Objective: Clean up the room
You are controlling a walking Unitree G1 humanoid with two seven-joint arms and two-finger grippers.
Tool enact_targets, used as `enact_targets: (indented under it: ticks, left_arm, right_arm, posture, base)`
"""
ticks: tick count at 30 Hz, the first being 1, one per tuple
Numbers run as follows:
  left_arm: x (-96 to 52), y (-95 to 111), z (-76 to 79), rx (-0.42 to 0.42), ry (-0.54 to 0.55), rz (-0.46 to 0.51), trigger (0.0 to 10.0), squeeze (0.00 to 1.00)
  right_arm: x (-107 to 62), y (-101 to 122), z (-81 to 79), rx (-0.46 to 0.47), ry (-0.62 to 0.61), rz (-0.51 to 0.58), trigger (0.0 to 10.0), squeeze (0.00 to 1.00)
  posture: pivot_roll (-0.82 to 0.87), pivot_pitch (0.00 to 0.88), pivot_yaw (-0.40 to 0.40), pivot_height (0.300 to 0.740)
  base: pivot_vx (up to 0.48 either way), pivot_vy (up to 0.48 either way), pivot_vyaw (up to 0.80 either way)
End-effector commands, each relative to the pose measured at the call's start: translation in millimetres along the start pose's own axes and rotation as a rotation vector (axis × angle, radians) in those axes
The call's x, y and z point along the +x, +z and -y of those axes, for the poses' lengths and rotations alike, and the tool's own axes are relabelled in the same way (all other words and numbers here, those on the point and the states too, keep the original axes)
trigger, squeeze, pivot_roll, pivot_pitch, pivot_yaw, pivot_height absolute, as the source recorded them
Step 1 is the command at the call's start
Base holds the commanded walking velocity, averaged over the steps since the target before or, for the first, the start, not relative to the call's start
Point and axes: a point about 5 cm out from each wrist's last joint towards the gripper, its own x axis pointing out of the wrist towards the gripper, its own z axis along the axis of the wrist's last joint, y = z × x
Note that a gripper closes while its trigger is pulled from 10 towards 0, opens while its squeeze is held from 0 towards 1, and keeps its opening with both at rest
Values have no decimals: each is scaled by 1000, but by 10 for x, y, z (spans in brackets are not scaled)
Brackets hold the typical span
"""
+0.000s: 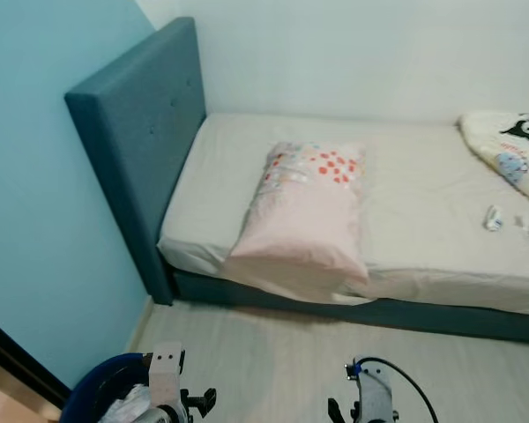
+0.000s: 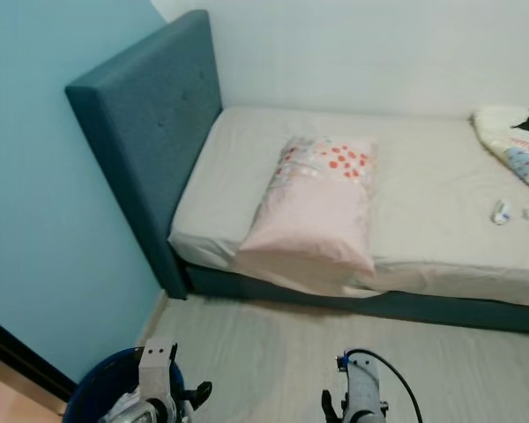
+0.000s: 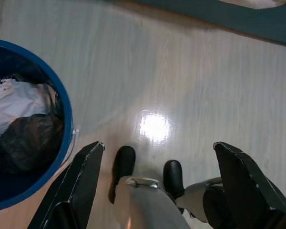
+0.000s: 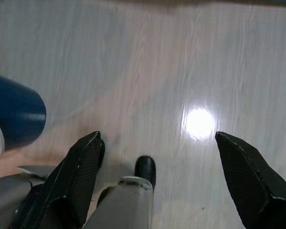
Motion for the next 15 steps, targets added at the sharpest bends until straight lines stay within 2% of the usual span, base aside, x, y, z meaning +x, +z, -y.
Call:
enact_targets:
  ticks: [1,6,15]
  left_arm:
    - [7,-1,27,0,-13,-1,10000,0]
    - [8,4,29,6,-17,0,10000,0]
    - [7,5,22,6,-11,-1,10000,0]
  right_arm:
    - [-18,-69,35,14,-16,-28,10000,0]
    - [-17,-81,31,16,-19,-44,10000,0]
    - [-13,-66,32,37,-22,-38,10000,0]
  posture:
    - [-28,79,-20,740]
    - [-29,82,-17,740]
    - [-30,84,-13,740]
  base:
    - [0,0,0]
    - [0,0,0]
    - [0,0,-800]
